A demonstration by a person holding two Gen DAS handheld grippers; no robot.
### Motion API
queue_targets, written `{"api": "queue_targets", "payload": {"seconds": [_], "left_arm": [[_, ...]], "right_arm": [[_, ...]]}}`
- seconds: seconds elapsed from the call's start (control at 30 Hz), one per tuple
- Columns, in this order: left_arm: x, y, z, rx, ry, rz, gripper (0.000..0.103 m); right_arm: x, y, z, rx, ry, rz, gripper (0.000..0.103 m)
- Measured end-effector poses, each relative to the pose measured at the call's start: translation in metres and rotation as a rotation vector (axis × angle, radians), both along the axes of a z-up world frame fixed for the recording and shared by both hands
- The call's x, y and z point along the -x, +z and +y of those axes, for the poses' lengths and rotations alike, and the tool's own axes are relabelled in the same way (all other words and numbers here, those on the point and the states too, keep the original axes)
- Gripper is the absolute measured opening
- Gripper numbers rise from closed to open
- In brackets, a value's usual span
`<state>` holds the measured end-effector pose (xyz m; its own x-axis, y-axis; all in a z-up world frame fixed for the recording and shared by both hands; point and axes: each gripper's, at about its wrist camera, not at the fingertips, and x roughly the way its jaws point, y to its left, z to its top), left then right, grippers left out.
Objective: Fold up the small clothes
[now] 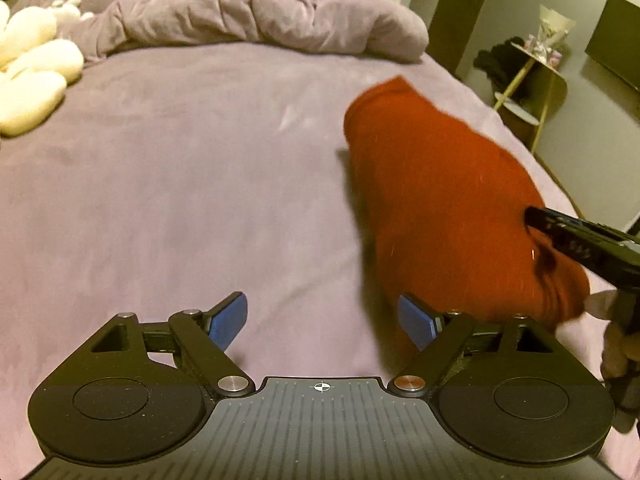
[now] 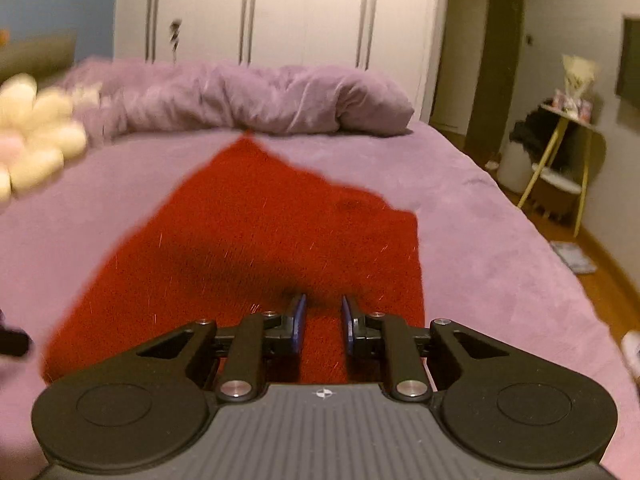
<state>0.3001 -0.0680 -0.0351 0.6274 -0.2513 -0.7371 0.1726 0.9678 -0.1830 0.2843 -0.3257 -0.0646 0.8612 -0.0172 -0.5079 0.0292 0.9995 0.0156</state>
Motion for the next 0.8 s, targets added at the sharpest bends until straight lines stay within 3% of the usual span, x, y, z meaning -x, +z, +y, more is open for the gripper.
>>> {"api": "queue_targets", "payload": {"seconds": [0.13, 0.23, 0.33, 0.4, 0.53, 0.7, 0.73, 0.8], "left_arm": [[-0.033, 0.015, -0.025, 0.009, -0.005, -0.055, 0.087], [-0.065, 0.018, -0.053, 0.031, -0.019, -0.084, 0.087], [-0.099, 0.005, -0.080, 0.003, -0.019, -0.062, 0.089], [-0.114, -0.004, -0.092, 0.025, -0.022, -0.051, 0.092], [-0.129, -0.026, -0.107, 0.037, -0.031, -0.020, 0.098], [-0.126, -0.037, -0.082, 0.202, -0.019, 0.043, 0.099], [-0.122, -0.037, -0.073, 0.235, -0.017, 0.056, 0.099], [-0.115, -0.036, -0.052, 0.295, -0.037, 0.063, 0.098]], "right_arm": [[-0.042, 0.011, -0.006, -0.066, -0.032, 0.038, 0.017], [-0.082, 0.005, -0.009, -0.056, -0.054, 0.093, 0.017], [-0.113, -0.010, -0.019, -0.013, -0.110, 0.146, 0.017], [-0.124, -0.026, -0.035, -0.050, -0.136, 0.174, 0.016], [-0.135, -0.039, -0.057, -0.094, -0.142, 0.143, 0.016], [-0.127, -0.038, -0.065, -0.139, -0.124, 0.112, 0.017], [-0.120, -0.034, -0.070, -0.178, -0.107, 0.101, 0.022], [-0.094, -0.029, -0.083, -0.254, -0.082, 0.094, 0.048]]}}
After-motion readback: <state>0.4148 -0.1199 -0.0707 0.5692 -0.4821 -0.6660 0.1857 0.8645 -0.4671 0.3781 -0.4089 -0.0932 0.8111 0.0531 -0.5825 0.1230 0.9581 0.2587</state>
